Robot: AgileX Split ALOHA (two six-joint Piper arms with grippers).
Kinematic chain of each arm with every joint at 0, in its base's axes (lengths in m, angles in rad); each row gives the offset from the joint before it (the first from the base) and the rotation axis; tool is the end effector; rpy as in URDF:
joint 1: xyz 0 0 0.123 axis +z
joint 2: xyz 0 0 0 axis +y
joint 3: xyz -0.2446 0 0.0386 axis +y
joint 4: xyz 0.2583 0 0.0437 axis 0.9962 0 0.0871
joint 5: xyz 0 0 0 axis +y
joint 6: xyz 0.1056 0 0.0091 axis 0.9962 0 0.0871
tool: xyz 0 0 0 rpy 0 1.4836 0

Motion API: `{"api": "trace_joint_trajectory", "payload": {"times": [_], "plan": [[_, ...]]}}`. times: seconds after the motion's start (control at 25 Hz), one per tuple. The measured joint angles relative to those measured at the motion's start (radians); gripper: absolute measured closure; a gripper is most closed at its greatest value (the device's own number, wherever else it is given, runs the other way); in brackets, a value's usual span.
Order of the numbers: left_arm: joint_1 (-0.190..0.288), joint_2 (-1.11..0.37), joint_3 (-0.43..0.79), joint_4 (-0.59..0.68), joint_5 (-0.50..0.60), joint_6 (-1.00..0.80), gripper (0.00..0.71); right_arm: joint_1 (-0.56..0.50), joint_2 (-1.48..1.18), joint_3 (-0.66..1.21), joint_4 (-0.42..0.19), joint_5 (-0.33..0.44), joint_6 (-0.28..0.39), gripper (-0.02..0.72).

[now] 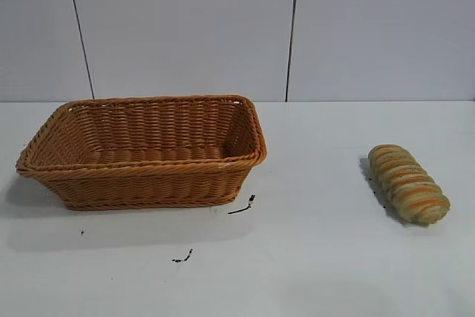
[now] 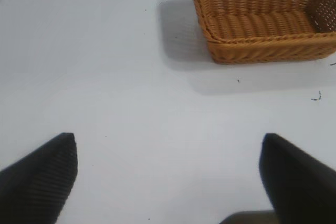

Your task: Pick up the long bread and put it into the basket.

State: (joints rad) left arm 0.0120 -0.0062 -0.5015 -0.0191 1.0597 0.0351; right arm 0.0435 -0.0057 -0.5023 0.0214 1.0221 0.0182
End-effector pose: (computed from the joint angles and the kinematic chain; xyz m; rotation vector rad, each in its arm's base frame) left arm 0.0543 -0.0011 0.2762 0.0245 2.0353 0.0068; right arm 0.0559 0.0044 0.2800 -0.0259 1.9979 0.0651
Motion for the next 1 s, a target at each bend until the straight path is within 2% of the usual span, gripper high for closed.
{"api": "trace_joint_trajectory", "payload": {"times": [0.52, 0.68, 1.0], "plan": [[0.000, 0.000, 0.000, 0.000, 0.000, 0.000, 0.017, 0.000, 0.027, -0.001, -0.003, 0.000, 0.000, 0.013], [0.000, 0.000, 0.000, 0.000, 0.000, 0.000, 0.017, 0.000, 0.204, -0.028, -0.003, -0.013, 0.000, 0.013], [0.000, 0.000, 0.000, 0.000, 0.000, 0.000, 0.017, 0.000, 0.769, -0.181, -0.004, -0.052, 0.000, 0.013]]}}
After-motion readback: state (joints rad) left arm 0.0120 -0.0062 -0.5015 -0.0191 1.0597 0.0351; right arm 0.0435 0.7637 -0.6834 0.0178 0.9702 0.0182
